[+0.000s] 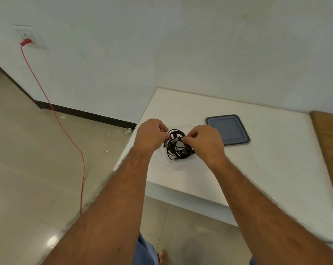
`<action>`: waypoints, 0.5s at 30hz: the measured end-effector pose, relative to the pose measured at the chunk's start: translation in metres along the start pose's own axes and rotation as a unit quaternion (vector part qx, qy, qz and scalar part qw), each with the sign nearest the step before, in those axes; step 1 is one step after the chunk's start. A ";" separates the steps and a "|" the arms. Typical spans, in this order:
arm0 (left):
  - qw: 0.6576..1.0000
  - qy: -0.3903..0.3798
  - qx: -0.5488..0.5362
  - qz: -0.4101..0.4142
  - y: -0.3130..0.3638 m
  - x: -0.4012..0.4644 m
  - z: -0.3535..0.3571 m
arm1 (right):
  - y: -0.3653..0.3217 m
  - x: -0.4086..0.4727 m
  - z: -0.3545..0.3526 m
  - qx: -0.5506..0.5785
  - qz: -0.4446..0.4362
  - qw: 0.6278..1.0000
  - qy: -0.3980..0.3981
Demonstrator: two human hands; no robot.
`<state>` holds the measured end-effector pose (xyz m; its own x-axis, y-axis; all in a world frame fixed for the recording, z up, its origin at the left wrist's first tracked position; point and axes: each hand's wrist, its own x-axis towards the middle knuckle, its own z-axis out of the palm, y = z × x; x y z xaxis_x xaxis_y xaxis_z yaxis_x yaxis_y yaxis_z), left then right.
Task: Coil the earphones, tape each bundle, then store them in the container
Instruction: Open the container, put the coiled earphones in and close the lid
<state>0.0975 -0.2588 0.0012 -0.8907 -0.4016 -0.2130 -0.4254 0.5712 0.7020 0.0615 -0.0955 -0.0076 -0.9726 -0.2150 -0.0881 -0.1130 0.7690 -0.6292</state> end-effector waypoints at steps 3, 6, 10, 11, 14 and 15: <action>0.999 0.023 0.046 -0.013 -0.002 0.000 0.003 | -0.004 -0.001 0.008 -0.094 -0.036 0.995 0.001; 0.992 0.046 0.112 -0.020 0.001 -0.003 0.003 | -0.005 -0.002 0.014 -0.165 -0.076 0.983 -0.012; 0.987 0.047 0.151 -0.040 0.000 -0.007 0.004 | -0.006 -0.005 0.019 -0.210 -0.110 0.971 -0.027; 0.987 0.045 0.146 -0.051 -0.002 -0.007 0.003 | -0.006 -0.006 0.018 -0.208 -0.118 0.971 -0.024; 0.987 0.050 0.131 -0.073 -0.007 -0.006 -0.001 | -0.007 -0.006 0.013 -0.175 -0.133 0.975 0.003; 0.987 0.051 0.129 -0.079 -0.009 -0.006 -0.002 | -0.006 -0.006 0.011 -0.174 -0.136 0.975 0.003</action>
<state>0.1072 -0.2628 -0.0020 -0.7947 -0.5632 -0.2264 -0.5962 0.6540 0.4656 0.0701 -0.1055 -0.0116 -0.8982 -0.4366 0.0514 -0.4281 0.8422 -0.3276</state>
